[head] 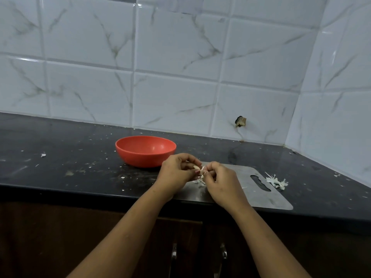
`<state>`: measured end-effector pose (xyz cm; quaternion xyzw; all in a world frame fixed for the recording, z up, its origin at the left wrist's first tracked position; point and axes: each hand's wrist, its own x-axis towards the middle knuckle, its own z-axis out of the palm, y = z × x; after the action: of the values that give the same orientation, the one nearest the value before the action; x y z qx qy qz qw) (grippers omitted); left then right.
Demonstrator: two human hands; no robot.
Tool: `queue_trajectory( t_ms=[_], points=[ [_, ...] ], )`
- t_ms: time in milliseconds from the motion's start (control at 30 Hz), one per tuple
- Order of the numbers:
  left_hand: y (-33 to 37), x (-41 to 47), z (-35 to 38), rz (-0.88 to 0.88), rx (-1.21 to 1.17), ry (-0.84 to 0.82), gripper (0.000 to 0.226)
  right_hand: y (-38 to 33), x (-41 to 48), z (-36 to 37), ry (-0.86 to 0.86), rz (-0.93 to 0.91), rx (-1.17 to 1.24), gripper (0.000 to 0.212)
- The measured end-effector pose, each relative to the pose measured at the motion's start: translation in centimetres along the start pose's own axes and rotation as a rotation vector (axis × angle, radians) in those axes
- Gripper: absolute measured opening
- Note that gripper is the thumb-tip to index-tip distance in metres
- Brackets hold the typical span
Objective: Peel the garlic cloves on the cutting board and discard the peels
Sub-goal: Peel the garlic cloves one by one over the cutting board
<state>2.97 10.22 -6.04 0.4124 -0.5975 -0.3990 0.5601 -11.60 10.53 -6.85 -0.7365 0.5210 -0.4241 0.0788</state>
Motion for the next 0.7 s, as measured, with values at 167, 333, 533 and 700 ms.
queue_trajectory(
  t_ms=[167,333,533,700],
  points=[
    [0.10,0.08,-0.04,-0.023,-0.102,-0.011,0.027,0.09,-0.22,-0.31,0.123,0.049,0.018,0.012],
    [0.26,-0.06,-0.04,-0.031,-0.081,-0.053,0.027,0.15,-0.16,-0.19,0.151,0.051,0.044,0.015],
    [0.29,-0.04,-0.09,-0.027,-0.061,-0.041,0.025,0.06,-0.15,-0.44,0.067,-0.021,0.240,0.017],
    [0.40,-0.09,-0.10,-0.037,-0.038,-0.093,0.030,-0.02,-0.29,-0.44,0.054,-0.061,0.274,0.017]
  ],
)
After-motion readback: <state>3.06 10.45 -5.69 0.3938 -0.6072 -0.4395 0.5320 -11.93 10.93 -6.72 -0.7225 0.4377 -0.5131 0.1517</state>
